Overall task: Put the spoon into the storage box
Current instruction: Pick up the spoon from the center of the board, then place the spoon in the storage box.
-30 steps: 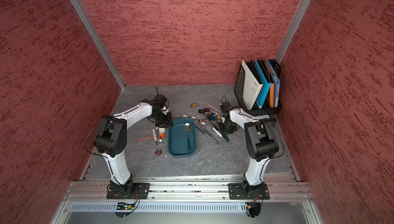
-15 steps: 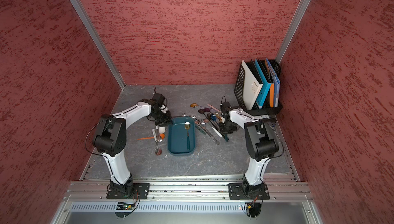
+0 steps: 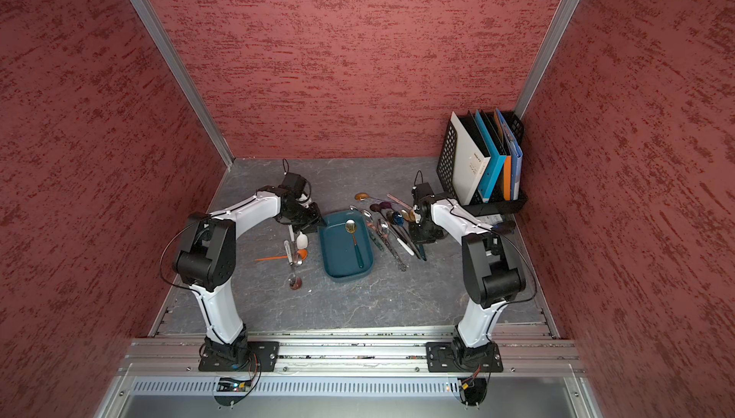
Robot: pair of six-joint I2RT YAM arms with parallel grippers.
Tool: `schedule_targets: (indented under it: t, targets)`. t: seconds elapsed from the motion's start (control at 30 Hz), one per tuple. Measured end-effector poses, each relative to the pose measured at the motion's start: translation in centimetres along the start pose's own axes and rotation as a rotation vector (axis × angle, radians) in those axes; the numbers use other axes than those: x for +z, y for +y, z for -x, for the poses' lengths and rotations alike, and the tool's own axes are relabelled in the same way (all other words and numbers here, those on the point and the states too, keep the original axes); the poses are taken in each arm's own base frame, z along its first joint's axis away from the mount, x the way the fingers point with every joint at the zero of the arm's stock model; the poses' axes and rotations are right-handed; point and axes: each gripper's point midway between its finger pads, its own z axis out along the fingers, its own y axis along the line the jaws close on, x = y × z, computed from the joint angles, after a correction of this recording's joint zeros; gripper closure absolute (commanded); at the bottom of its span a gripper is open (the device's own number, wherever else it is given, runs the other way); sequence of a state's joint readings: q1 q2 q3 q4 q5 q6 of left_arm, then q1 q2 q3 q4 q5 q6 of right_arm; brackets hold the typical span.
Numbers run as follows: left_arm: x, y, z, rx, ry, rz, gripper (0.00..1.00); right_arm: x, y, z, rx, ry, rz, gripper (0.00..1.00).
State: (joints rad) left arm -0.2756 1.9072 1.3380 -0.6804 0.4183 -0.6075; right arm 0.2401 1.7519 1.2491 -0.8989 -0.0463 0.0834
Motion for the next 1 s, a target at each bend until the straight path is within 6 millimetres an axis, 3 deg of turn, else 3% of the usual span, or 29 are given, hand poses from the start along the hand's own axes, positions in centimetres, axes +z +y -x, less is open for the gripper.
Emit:
schedule_targets:
  t: [0.23, 0.4, 0.57, 0.67, 0.83, 1.0]
  targets:
    - [-1.1, 0.2, -1.0, 0.048, -0.021, 0.018, 0.42, -4.1, 2.9, 1.7, -0.017, -0.057, 0.045, 0.94]
    - [-4.9, -0.6, -2.3, 0.155, -0.105, 0.033, 0.38, -6.8, 7.7, 2.0, -0.092, -0.078, 0.104, 0.94]
    - [-9.1, 0.4, -5.0, 0.213, -0.173, 0.039, 0.35, -8.7, 12.9, 1.4, -0.148, -0.073, 0.176, 0.93]
    - [-10.3, 1.7, -6.5, 0.219, -0.184, 0.051, 0.34, -8.1, 15.4, 0.6, -0.178, -0.032, 0.197, 0.93]
    - [-10.5, 4.3, -9.0, 0.203, -0.161, 0.078, 0.33, -5.5, 18.7, -0.8, -0.233, 0.066, 0.2, 0.94]
    - [-9.9, 5.7, -10.3, 0.185, -0.134, 0.095, 0.33, -2.9, 20.1, -1.7, -0.256, 0.143, 0.188, 0.94]
